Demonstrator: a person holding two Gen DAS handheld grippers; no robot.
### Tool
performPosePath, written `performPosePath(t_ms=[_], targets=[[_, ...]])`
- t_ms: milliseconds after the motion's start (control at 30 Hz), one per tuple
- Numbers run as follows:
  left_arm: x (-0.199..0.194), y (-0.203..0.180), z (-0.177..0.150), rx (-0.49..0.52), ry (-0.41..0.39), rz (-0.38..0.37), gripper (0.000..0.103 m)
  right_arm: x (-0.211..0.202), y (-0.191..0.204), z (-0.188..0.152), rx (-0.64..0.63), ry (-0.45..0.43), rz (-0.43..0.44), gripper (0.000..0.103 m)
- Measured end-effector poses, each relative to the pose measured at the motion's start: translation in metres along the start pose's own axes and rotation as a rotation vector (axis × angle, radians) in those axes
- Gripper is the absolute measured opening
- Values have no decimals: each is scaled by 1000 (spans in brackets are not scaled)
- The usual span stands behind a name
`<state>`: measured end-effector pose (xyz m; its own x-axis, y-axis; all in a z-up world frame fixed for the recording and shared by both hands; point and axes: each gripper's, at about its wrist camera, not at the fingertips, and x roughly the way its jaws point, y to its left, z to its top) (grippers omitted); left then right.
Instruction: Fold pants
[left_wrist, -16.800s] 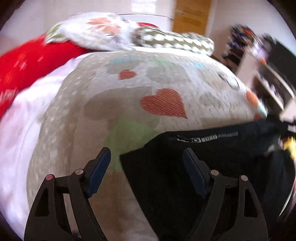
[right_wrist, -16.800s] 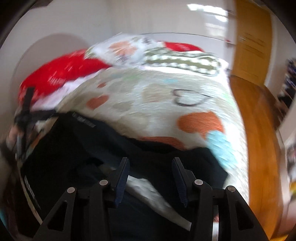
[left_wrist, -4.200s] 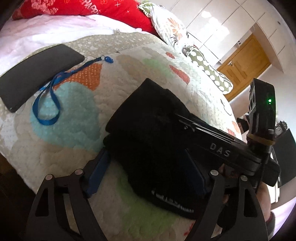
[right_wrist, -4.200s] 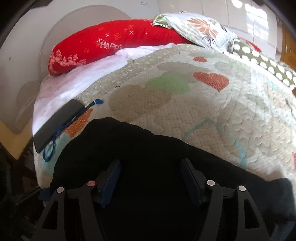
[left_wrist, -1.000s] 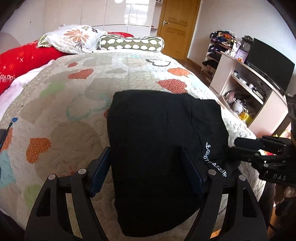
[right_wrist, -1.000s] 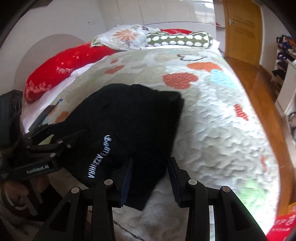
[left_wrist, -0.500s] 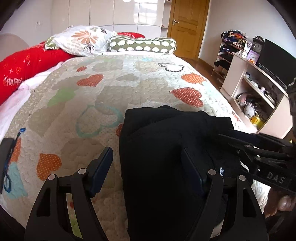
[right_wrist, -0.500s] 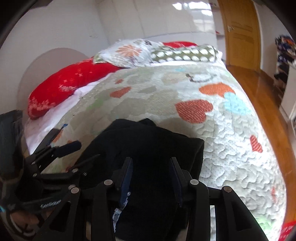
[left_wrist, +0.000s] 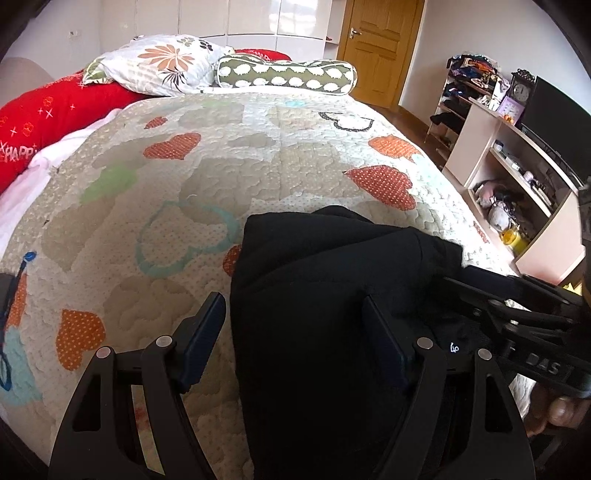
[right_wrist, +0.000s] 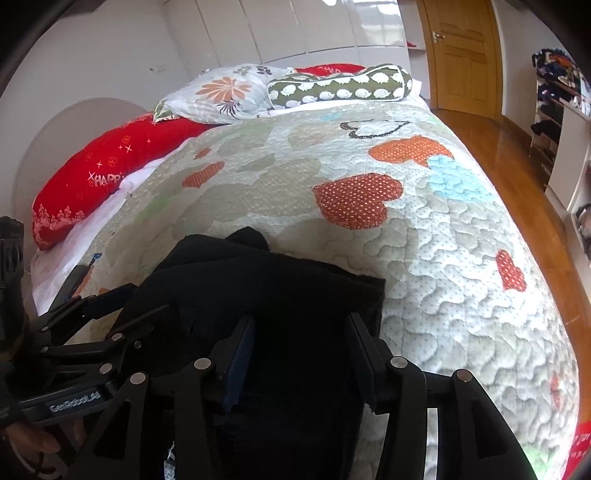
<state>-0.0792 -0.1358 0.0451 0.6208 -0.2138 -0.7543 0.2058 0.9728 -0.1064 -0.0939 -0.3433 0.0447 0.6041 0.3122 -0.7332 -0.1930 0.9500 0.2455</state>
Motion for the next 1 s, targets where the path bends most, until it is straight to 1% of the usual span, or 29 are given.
performPosePath(t_ms=[300,433,567,767,867,1000], targets=[[-19,-1,-9,-2,-18,22,77,-39,19,-27,-97,-18,-24,48],[-26,-2,-14,-6,-28,23,77,-43,21,-37,-98,-11,-18,48],[-34,-4,-22,-4,-31,18,77,-42,21,-45,-90,-16,-31,48],[-32,-9,-33,7,-12,7,77,-33,18,-57,-72,-1,-47,49],[-28,-10,-36,-1,-10,2,77,-30,15,-61,-57,-9,-40,50],[-24,-11,-38,-2,-8,2,77,-25,7,-67,-8,-9,-23,60]])
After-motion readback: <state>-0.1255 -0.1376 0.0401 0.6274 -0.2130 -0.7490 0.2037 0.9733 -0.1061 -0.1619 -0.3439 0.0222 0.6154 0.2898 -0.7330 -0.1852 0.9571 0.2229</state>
